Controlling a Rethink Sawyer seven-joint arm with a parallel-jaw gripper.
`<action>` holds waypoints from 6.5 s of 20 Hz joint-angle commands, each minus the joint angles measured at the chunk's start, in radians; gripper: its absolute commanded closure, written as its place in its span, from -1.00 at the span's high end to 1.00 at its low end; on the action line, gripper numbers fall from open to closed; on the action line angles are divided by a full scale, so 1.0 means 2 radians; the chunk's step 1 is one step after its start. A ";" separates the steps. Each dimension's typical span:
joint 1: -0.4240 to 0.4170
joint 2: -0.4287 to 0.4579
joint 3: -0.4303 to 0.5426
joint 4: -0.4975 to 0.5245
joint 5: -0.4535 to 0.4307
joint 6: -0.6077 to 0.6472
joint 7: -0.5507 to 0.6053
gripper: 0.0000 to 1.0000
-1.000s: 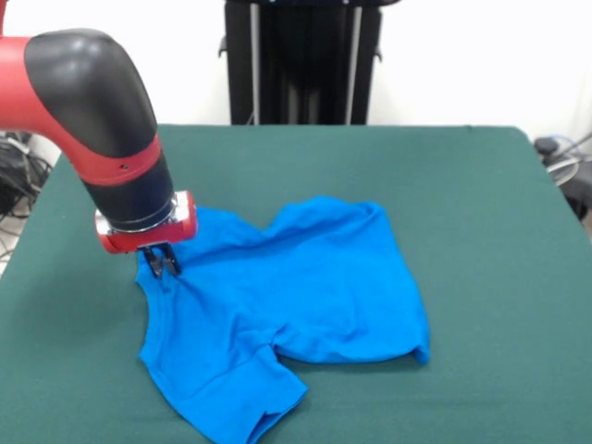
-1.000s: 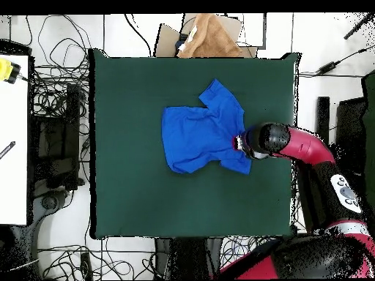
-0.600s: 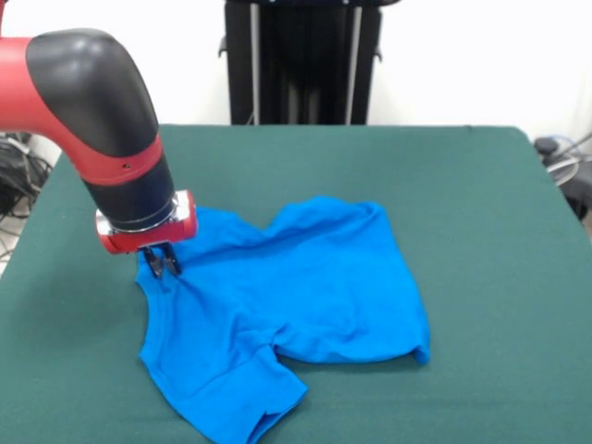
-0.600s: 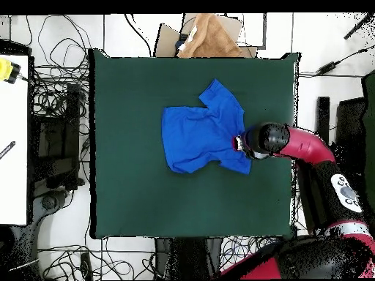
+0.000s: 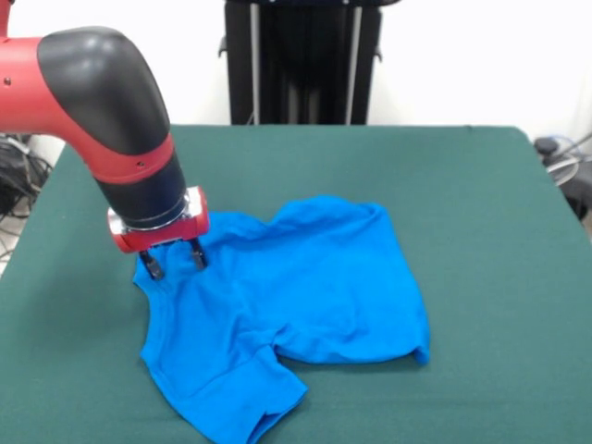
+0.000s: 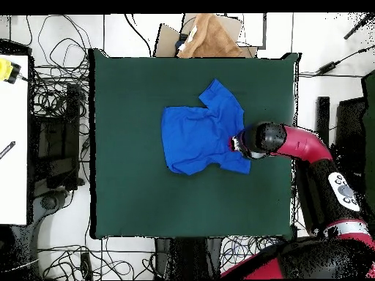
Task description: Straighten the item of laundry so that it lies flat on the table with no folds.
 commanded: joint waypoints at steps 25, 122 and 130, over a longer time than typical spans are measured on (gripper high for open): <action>0.023 -0.258 0.009 0.175 0.030 -0.034 0.005 1.00; -0.088 0.056 -0.081 0.211 -0.124 -0.365 0.008 -1.00; -0.089 0.005 -0.095 0.244 -0.108 -0.345 0.014 -1.00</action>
